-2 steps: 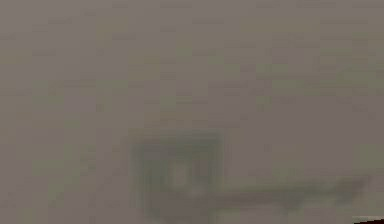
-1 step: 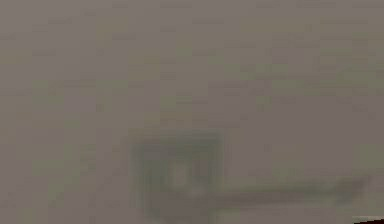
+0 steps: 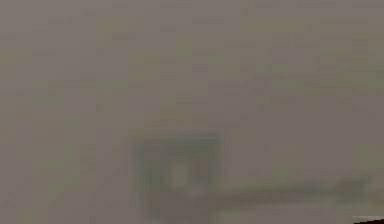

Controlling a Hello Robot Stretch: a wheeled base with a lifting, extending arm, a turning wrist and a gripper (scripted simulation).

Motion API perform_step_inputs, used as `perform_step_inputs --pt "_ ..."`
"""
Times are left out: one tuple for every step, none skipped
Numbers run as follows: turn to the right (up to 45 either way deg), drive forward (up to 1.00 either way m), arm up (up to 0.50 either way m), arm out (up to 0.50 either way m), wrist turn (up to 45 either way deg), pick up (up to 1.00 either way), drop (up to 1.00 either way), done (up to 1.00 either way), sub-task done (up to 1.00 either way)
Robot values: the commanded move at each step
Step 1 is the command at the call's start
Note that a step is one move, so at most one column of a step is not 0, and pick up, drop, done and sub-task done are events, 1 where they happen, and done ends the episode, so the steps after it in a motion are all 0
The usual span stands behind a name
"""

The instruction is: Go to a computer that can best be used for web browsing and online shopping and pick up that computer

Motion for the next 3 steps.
perform_step_inputs --pt "0.0 0.00 0.00 0.00 12.0 0.00 0.00 0.00 0.00" --pt "0.0 0.00 -0.30 0.00 0.0 0.00 0.00 0.00 0.00" --pt "0.0 0.00 0.00 0.00 0.0 1.00 0.00 0.00 0.00"
